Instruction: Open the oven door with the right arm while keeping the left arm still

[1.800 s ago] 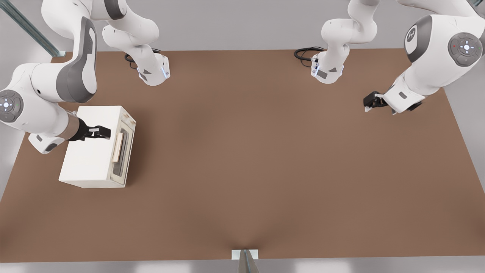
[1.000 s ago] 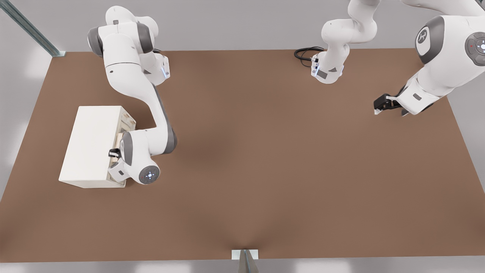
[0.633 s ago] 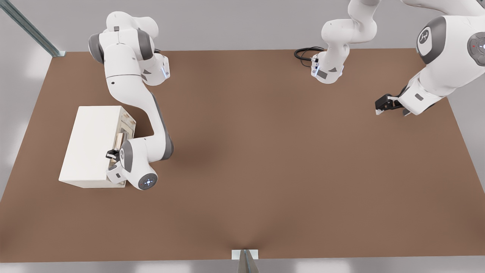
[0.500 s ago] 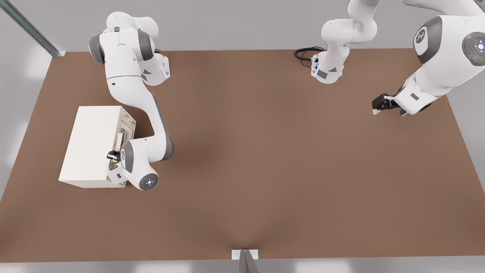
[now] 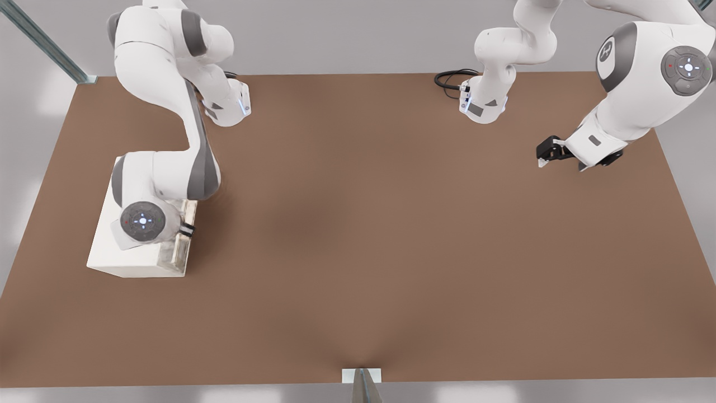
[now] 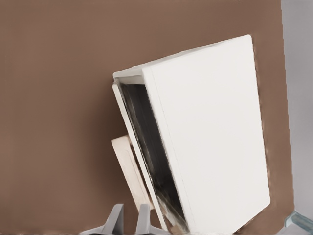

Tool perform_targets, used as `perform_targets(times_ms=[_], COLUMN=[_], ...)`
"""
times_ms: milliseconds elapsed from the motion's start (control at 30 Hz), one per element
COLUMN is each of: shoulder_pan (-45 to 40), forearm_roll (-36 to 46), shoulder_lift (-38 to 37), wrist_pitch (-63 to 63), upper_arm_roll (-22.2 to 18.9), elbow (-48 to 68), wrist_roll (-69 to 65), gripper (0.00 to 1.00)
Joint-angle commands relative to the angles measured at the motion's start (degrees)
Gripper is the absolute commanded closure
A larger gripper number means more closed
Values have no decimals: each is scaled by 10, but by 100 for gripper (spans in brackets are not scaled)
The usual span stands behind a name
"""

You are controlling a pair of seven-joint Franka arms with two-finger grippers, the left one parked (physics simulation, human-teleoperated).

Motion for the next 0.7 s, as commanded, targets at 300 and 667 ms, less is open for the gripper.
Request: perform_targets(times_ms=[300,667], shoulder_pan=[-54,-56], forearm_roll=[122,113], shoulder_lift=[-122,-122], wrist_pitch=[57,57], upper_arm_roll=[5,2], elbow=[-27,-28], wrist_roll=[-326,-326], gripper=[0,0])
